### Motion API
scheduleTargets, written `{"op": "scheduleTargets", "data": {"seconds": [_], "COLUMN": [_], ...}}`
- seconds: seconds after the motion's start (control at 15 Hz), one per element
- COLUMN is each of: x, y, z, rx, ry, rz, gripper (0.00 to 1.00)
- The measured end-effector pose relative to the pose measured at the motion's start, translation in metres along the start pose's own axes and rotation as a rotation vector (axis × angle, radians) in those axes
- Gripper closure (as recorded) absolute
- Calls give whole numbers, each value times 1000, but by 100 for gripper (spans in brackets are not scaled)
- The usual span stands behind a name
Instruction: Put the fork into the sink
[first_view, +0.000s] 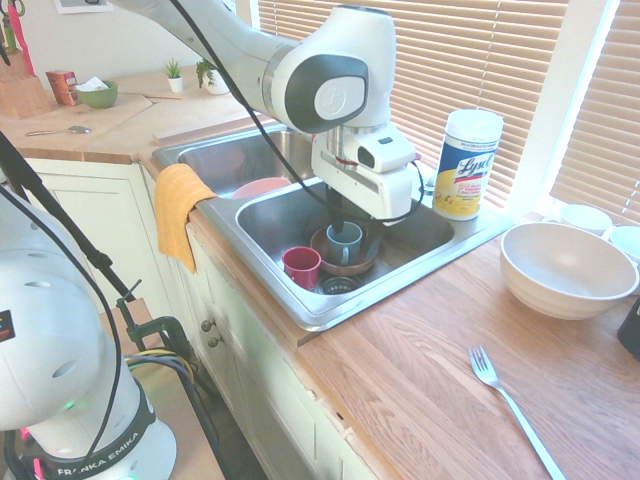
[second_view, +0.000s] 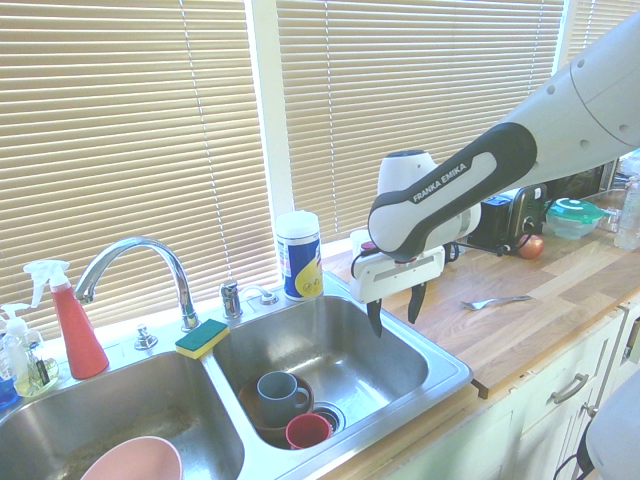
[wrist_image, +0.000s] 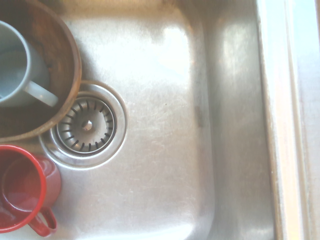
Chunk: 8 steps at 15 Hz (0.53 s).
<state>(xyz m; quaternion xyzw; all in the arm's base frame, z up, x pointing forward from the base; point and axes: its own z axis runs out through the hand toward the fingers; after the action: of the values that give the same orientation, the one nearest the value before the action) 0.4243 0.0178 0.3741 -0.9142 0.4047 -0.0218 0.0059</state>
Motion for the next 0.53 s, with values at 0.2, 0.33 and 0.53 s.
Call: {"op": "scheduleTargets", "data": {"seconds": [0.2,0.33,0.53], "x": [-1,-3,9], "y": [-1,-1,27], "z": [0,-6,-31], "rx": [2,-2,-17], "ry": [1,-20,-87], "rz": [-62,-190,-374], "gripper": [0,0,0]}}
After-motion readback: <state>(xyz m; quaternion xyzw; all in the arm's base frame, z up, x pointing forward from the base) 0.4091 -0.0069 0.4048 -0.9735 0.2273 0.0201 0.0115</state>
